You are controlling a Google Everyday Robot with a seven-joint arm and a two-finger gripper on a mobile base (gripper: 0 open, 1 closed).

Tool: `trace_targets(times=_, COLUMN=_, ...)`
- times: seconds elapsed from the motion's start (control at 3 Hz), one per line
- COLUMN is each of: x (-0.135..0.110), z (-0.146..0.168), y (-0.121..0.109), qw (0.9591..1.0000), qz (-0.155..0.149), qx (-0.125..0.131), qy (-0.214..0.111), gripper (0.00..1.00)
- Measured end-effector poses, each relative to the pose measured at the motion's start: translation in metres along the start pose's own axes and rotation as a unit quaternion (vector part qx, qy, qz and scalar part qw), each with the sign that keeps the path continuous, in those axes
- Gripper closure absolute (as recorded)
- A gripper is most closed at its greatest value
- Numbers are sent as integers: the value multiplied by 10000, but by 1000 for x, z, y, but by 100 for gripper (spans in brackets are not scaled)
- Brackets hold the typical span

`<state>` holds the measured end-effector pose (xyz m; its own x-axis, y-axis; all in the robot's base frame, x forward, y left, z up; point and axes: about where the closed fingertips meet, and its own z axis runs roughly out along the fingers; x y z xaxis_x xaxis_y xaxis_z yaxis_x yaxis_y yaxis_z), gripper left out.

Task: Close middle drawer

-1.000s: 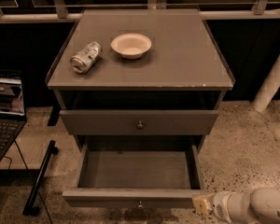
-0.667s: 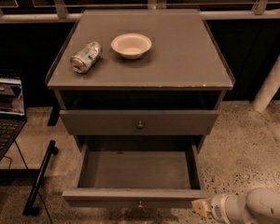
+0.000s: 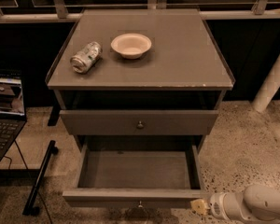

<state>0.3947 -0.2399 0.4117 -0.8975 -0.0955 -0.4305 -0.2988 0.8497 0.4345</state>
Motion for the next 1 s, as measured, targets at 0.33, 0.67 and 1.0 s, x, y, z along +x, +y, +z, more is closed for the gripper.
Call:
trace_targets(times=0.33, x=-10, z=4, y=-1, qw=9998, qz=-166, qx=-116, qy=-37, gripper=100)
trace_targets(times=0.67, x=-33, z=6, y=-1, qw=9984, qz=-513, qx=-238, qy=-93, gripper=100)
trace_targets(times=1.0, x=-52, z=9, y=-2, qw=9964, qz=-764, qx=-348, qy=-144, gripper=100)
